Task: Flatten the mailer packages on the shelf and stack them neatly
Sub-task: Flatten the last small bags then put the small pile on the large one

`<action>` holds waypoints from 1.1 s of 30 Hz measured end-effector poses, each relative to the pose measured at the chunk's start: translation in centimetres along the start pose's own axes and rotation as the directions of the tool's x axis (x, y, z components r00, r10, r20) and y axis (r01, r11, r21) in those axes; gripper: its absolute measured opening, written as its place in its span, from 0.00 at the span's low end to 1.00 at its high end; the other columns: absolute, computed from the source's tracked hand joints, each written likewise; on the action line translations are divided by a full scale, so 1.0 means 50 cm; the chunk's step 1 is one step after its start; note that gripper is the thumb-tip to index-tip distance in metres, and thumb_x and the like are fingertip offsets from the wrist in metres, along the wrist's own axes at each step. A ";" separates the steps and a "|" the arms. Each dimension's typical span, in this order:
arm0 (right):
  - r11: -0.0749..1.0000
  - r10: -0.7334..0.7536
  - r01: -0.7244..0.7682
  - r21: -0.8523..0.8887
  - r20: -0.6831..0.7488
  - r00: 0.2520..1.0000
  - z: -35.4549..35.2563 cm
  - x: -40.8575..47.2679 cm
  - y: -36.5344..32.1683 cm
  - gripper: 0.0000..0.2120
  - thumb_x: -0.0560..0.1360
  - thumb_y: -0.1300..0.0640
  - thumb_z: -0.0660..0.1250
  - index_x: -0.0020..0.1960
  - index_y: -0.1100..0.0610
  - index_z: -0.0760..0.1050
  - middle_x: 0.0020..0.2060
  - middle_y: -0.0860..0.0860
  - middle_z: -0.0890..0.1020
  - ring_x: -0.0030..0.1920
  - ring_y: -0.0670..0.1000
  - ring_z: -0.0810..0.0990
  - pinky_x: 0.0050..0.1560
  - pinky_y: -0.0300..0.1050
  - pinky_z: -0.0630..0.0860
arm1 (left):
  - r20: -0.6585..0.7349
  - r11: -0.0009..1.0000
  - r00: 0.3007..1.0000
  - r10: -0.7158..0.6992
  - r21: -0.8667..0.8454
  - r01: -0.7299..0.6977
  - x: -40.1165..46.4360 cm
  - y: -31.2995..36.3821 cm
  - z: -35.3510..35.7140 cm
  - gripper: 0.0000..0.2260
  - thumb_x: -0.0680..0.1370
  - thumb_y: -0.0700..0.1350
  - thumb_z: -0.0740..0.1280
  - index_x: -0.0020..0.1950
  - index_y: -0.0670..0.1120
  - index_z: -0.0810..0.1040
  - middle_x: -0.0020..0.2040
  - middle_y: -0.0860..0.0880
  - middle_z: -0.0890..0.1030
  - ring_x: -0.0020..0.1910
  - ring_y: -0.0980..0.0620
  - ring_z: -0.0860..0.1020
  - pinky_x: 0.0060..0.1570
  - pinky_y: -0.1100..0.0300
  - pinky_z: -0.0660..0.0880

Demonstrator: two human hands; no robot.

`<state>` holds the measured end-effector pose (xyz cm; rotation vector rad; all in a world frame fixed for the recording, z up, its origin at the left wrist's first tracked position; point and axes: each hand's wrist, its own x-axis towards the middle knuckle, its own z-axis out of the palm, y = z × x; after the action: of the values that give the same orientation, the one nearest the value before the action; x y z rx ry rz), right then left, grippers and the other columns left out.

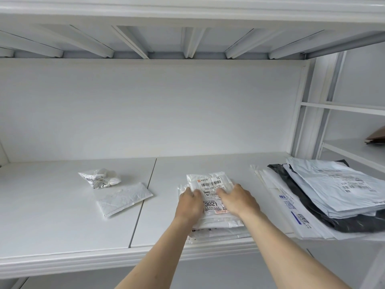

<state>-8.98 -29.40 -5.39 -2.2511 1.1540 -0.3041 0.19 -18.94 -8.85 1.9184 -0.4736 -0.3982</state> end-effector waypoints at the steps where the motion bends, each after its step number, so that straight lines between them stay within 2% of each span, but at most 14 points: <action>1: 1.000 -0.001 0.001 -0.026 0.000 1.000 -0.006 -0.003 -0.002 0.31 0.77 0.36 0.57 0.69 0.58 0.66 0.62 0.57 0.77 0.61 0.59 0.76 0.56 0.48 0.71 | -0.004 1.000 1.000 0.001 0.014 -0.001 0.002 0.000 -0.004 0.17 0.76 0.53 0.53 0.52 0.42 0.74 0.55 0.35 0.78 0.55 0.36 0.77 0.57 0.45 0.74; 5: 0.992 0.013 -0.011 -0.122 0.010 1.000 -0.018 -0.016 -0.008 0.31 0.78 0.36 0.54 0.71 0.58 0.63 0.65 0.57 0.75 0.62 0.59 0.75 0.56 0.48 0.70 | -0.045 0.999 0.999 -0.007 0.054 0.009 0.000 0.000 -0.018 0.26 0.69 0.58 0.52 0.58 0.45 0.73 0.57 0.41 0.78 0.57 0.39 0.76 0.61 0.44 0.72; 8: 0.987 -0.062 0.063 -0.145 0.010 0.998 -0.019 -0.028 -0.011 0.35 0.78 0.35 0.53 0.77 0.55 0.53 0.71 0.58 0.66 0.67 0.61 0.71 0.61 0.52 0.69 | -0.031 0.998 0.999 0.010 0.061 -0.008 -0.024 0.018 -0.040 0.27 0.74 0.58 0.53 0.67 0.45 0.70 0.64 0.41 0.74 0.62 0.40 0.74 0.65 0.46 0.70; 10: 0.979 -0.141 0.155 -0.132 0.111 0.984 -0.027 -0.035 -0.009 0.42 0.74 0.29 0.55 0.79 0.44 0.42 0.78 0.54 0.49 0.75 0.62 0.59 0.69 0.57 0.62 | -0.001 0.999 1.000 0.000 0.041 0.000 -0.030 0.025 -0.053 0.25 0.80 0.52 0.54 0.76 0.45 0.62 0.73 0.41 0.66 0.70 0.41 0.69 0.70 0.49 0.65; 12: 0.967 -0.157 0.209 -0.144 0.308 0.938 -0.041 -0.047 -0.010 0.51 0.66 0.22 0.60 0.77 0.36 0.34 0.77 0.46 0.34 0.78 0.61 0.41 0.75 0.60 0.50 | 0.031 1.000 0.999 -0.022 0.016 0.021 -0.033 0.026 -0.065 0.26 0.82 0.49 0.55 0.79 0.44 0.56 0.76 0.42 0.62 0.73 0.44 0.65 0.72 0.51 0.62; 14: 0.935 -0.150 0.273 -0.228 0.442 0.884 -0.052 -0.055 -0.009 0.59 0.59 0.21 0.66 0.74 0.34 0.30 0.75 0.44 0.28 0.77 0.59 0.33 0.76 0.60 0.45 | 0.057 1.000 0.998 -0.016 -0.004 0.016 -0.035 0.025 -0.071 0.26 0.81 0.48 0.56 0.78 0.44 0.56 0.74 0.43 0.66 0.72 0.44 0.67 0.71 0.51 0.64; 18: 0.857 -0.104 0.343 -0.384 0.525 0.845 -0.053 -0.066 -0.007 0.69 0.53 0.27 0.76 0.71 0.33 0.25 0.73 0.44 0.25 0.77 0.58 0.33 0.75 0.63 0.48 | 0.092 1.000 0.996 -0.001 0.009 0.000 -0.043 0.015 -0.066 0.25 0.77 0.51 0.53 0.74 0.44 0.65 0.67 0.43 0.75 0.66 0.43 0.74 0.67 0.48 0.69; 20: 0.835 -0.106 0.361 -0.416 0.522 0.846 -0.041 -0.068 0.000 0.70 0.54 0.34 0.79 0.70 0.32 0.24 0.72 0.44 0.24 0.77 0.58 0.34 0.74 0.64 0.53 | 0.087 1.000 0.996 0.014 0.023 -0.016 -0.052 0.017 -0.062 0.21 0.80 0.49 0.52 0.69 0.42 0.69 0.62 0.41 0.78 0.63 0.41 0.76 0.65 0.51 0.71; 22: 0.832 -0.167 0.393 -0.391 0.500 0.850 -0.033 -0.065 0.009 0.69 0.57 0.39 0.80 0.71 0.32 0.25 0.74 0.43 0.26 0.79 0.53 0.41 0.74 0.59 0.59 | 0.066 0.998 0.998 0.022 0.062 -0.026 -0.059 0.022 -0.059 0.17 0.82 0.46 0.52 0.66 0.39 0.70 0.61 0.40 0.77 0.63 0.41 0.75 0.62 0.54 0.70; 24: 0.840 -0.236 0.420 -0.343 0.466 0.853 -0.037 -0.062 0.011 0.68 0.57 0.41 0.81 0.73 0.34 0.28 0.76 0.42 0.31 0.79 0.49 0.47 0.74 0.54 0.60 | 0.060 0.993 0.998 0.034 0.109 -0.040 -0.063 0.023 -0.063 0.17 0.82 0.45 0.52 0.65 0.38 0.70 0.62 0.40 0.77 0.63 0.41 0.74 0.63 0.54 0.70; 27: 0.834 -0.276 0.428 -0.349 0.408 0.870 -0.050 -0.065 0.009 0.68 0.57 0.40 0.82 0.75 0.36 0.32 0.77 0.42 0.35 0.78 0.53 0.50 0.74 0.55 0.60 | 0.065 0.987 0.997 0.044 0.153 -0.054 -0.059 0.015 -0.068 0.17 0.82 0.47 0.53 0.62 0.38 0.72 0.61 0.39 0.77 0.61 0.39 0.75 0.63 0.48 0.71; 30: 0.825 -0.232 0.400 -0.399 0.407 0.884 -0.056 -0.076 -0.005 0.68 0.58 0.40 0.81 0.75 0.36 0.30 0.76 0.44 0.31 0.79 0.56 0.45 0.74 0.58 0.59 | 0.070 0.985 0.997 0.021 0.168 -0.032 -0.063 0.015 -0.079 0.19 0.82 0.51 0.53 0.66 0.41 0.70 0.65 0.40 0.76 0.64 0.41 0.73 0.66 0.50 0.68; 33: 0.785 -0.200 0.413 -0.461 0.442 0.874 -0.051 -0.083 -0.046 0.68 0.58 0.35 0.79 0.74 0.37 0.27 0.75 0.46 0.28 0.77 0.58 0.31 0.74 0.66 0.48 | 0.034 0.979 0.998 0.058 0.195 -0.064 -0.055 0.015 -0.113 0.23 0.83 0.51 0.52 0.75 0.42 0.62 0.74 0.41 0.68 0.73 0.43 0.65 0.68 0.54 0.61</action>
<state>-11.10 -26.03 -1.75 -2.8416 0.7066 0.3774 0.41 -13.36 -5.88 2.0847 -0.6078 -0.3491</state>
